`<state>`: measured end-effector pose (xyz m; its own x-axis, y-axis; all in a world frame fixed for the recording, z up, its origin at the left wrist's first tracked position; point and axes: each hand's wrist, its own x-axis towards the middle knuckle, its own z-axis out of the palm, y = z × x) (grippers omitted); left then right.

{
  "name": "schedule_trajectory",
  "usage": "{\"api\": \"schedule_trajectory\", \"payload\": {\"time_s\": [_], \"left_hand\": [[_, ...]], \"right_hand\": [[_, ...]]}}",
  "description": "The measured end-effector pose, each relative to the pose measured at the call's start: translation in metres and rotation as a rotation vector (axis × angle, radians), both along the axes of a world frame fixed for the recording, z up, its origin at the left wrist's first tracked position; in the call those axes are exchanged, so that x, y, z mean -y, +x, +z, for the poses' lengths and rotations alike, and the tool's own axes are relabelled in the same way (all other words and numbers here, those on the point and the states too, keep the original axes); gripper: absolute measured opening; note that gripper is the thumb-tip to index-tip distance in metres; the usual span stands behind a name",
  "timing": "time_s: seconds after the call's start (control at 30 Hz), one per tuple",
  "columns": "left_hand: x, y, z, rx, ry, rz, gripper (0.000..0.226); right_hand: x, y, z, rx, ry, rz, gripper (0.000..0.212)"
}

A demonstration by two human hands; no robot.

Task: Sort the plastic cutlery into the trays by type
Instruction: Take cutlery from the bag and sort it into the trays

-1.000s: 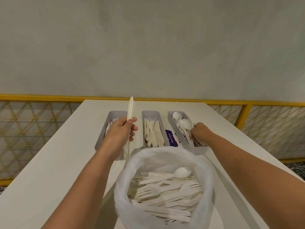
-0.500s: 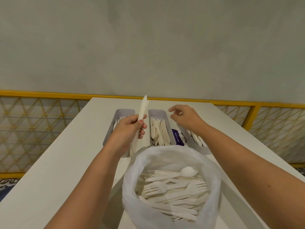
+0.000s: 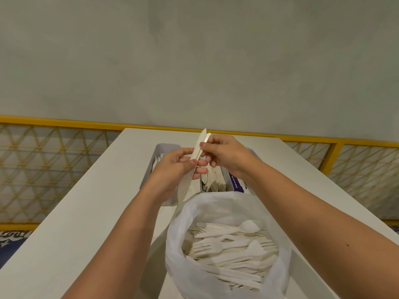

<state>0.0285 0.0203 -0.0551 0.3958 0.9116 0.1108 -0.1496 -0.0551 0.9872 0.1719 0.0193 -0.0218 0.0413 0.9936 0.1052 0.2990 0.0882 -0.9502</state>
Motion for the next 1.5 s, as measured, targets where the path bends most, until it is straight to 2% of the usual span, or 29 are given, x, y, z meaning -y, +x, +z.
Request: {"api": "schedule_trajectory", "payload": {"time_s": [0.13,0.27,0.4,0.73,0.87,0.97,1.1,1.27,1.43,1.5], "left_hand": [[0.000,-0.004,0.000,-0.076,0.005,0.003,0.023],[-0.001,-0.008,0.000,-0.066,-0.002,0.028,0.021],[-0.002,-0.009,0.000,-0.082,-0.028,0.067,0.019],[0.000,-0.006,0.002,-0.144,-0.014,0.091,0.015],[0.001,-0.004,0.001,-0.146,0.006,0.096,0.015],[0.002,-0.001,0.000,-0.154,0.015,0.107,0.015],[-0.002,-0.001,-0.004,-0.187,0.128,0.200,0.014],[-0.001,-0.003,-0.003,-0.171,0.246,0.241,0.010],[-0.002,-0.005,-0.002,-0.310,0.301,0.237,0.009],[-0.003,-0.011,-0.001,-0.383,0.313,0.200,0.009]], "right_hand": [[0.002,0.000,0.001,-0.061,0.008,-0.017,0.020],[0.003,-0.002,0.001,-0.155,0.035,-0.042,0.023],[0.003,-0.003,0.006,-0.201,0.054,-0.118,0.008],[0.006,0.000,0.005,-0.235,0.090,-0.125,0.015],[0.008,-0.004,0.002,-0.175,-0.017,-0.008,0.018],[0.007,-0.007,0.000,-0.146,-0.034,-0.033,0.022],[0.005,-0.010,0.002,-0.255,0.000,-0.128,0.029],[0.003,-0.012,0.008,-0.371,0.076,-0.184,0.026],[0.000,-0.003,0.012,-0.554,0.217,-0.305,0.026],[-0.001,0.003,0.014,-0.487,0.320,-0.326,0.028]]}}
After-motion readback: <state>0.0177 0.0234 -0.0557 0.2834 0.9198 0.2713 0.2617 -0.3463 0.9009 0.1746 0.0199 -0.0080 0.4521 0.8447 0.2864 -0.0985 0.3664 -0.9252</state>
